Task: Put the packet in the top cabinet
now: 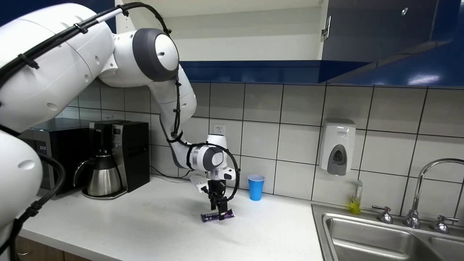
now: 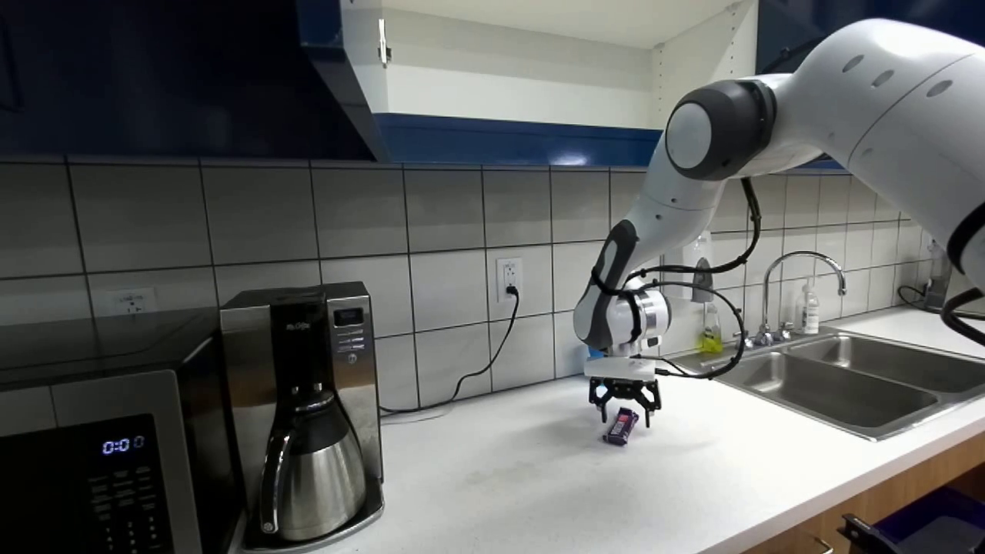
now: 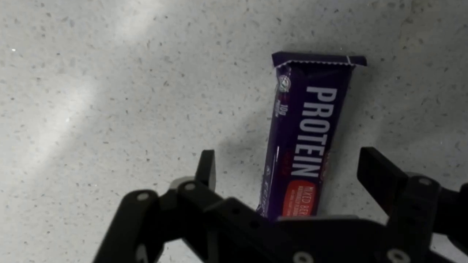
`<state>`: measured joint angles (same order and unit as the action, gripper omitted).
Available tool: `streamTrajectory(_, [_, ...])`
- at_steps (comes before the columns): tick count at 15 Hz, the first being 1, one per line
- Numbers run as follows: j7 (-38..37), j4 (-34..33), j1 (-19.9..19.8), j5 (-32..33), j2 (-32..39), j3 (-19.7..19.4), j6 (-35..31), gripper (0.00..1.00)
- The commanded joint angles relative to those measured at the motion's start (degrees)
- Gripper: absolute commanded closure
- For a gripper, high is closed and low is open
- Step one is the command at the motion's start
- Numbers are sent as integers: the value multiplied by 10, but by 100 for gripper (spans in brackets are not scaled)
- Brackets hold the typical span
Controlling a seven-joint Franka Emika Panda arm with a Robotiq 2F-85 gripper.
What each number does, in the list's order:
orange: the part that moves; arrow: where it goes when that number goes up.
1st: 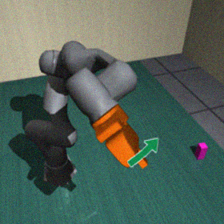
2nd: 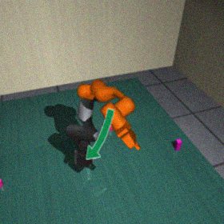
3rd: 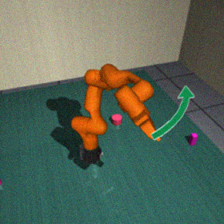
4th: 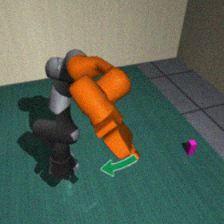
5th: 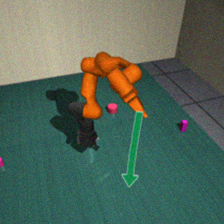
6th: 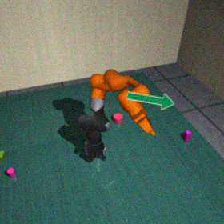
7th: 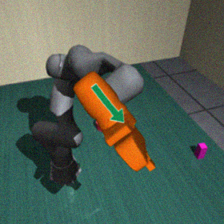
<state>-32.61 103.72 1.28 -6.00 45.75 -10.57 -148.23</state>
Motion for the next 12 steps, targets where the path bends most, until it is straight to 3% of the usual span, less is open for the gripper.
streamTrajectory(1, [-16,-26,8,-10,19,-9,2,0])
streamTrajectory(9, [-21,-49,9,-8,41,-10,4,0])
streamTrajectory(10, [-21,-51,9,-8,42,-10,4,25])
streamTrajectory(12, [-20,-55,8,-9,45,-10,5,35])
